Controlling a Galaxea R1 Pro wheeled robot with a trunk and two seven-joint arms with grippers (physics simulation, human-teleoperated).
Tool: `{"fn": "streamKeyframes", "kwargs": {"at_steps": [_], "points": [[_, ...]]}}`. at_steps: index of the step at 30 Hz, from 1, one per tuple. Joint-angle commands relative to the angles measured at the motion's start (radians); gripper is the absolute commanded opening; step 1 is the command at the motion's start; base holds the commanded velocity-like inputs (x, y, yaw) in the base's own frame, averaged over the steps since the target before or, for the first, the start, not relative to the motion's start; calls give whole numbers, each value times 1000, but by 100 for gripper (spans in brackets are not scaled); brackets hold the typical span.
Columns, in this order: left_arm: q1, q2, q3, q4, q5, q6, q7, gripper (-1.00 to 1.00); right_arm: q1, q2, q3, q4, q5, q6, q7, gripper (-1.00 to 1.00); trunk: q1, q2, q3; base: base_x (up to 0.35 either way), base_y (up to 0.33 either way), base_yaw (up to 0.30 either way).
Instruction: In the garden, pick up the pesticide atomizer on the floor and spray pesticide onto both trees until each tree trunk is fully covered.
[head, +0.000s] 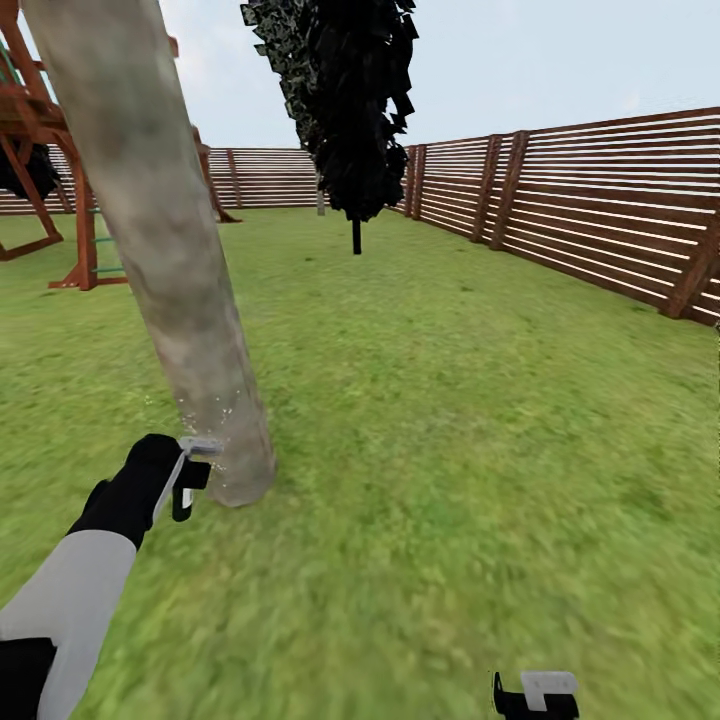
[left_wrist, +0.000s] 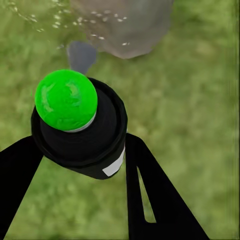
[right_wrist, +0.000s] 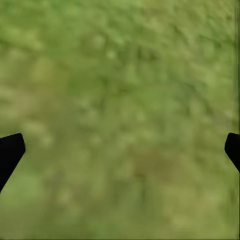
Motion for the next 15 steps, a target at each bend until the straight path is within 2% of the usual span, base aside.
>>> {"fn": "streamKeyframes", "kwargs": {"at_steps": [1, 5, 7, 10, 15], "points": [[-1, -3, 1, 0, -4, 0, 0, -100, 0, 0, 0, 0, 0, 0, 0, 100, 0, 0, 0, 35, -269, 1], [-1, -1, 4, -3, -7, 0, -1, -100, 0, 0, 1, 0, 0, 0, 0, 100, 0, 0, 0, 158, -215, 0], [0, 11, 9, -2, -9, -1, -2, -100, 0, 1, 1, 0, 0, 0, 0, 100, 0, 0, 0, 47, -41, 3], [-1, 26, 10, -4, -5, -2, -2, -100, 0, 1, 1, 0, 0, 0, 0, 100, 0, 0, 0, 6, -5, 179], [-17, -1, 5, -107, -1, 13, -4, -100, 0, 1, 1, 0, 0, 0, 0, 100, 0, 0, 0, 0, 0, 273]]}}
